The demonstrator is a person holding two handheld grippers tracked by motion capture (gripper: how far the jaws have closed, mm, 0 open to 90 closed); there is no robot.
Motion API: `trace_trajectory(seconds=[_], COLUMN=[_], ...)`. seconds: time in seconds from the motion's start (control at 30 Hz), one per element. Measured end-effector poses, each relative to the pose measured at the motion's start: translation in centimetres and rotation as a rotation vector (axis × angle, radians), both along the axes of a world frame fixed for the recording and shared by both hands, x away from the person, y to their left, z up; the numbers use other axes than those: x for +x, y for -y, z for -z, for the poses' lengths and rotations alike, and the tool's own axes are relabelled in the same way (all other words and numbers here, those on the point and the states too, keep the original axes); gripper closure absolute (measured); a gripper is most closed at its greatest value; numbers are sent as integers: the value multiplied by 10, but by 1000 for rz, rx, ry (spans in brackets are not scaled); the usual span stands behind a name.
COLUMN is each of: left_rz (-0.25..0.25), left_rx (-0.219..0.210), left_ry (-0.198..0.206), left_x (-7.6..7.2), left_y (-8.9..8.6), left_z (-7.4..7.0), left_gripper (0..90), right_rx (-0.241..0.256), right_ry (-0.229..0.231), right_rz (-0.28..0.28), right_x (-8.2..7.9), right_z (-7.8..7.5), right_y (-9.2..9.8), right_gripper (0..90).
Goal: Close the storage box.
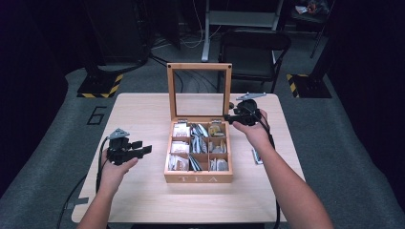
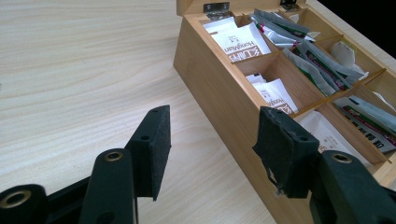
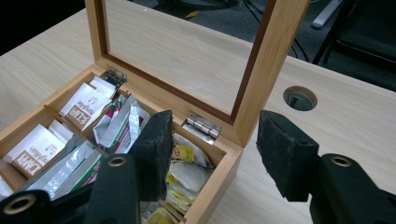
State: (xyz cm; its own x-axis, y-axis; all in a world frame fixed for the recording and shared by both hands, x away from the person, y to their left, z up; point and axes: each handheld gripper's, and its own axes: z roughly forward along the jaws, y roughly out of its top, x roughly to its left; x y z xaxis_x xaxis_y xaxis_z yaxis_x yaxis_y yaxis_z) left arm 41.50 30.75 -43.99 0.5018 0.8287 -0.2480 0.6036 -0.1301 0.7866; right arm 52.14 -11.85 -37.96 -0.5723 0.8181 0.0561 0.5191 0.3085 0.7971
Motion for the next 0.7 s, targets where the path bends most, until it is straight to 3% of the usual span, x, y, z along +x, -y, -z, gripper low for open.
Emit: trace_trajectory(seconds=[0.53, 0.7], left_rz=[10, 13], left_rx=[-4, -6], left_ry=[-2, -11], left_x=[0, 0], left_y=[0, 2], left_z=[1, 2], left_gripper=[451, 451], right_rx=[-20, -21], right_ry=[-27, -16], right_rz=[37, 36], right_x=[32, 40], right_z=[17, 23], right_y=[-4, -3], right_gripper=[469, 485])
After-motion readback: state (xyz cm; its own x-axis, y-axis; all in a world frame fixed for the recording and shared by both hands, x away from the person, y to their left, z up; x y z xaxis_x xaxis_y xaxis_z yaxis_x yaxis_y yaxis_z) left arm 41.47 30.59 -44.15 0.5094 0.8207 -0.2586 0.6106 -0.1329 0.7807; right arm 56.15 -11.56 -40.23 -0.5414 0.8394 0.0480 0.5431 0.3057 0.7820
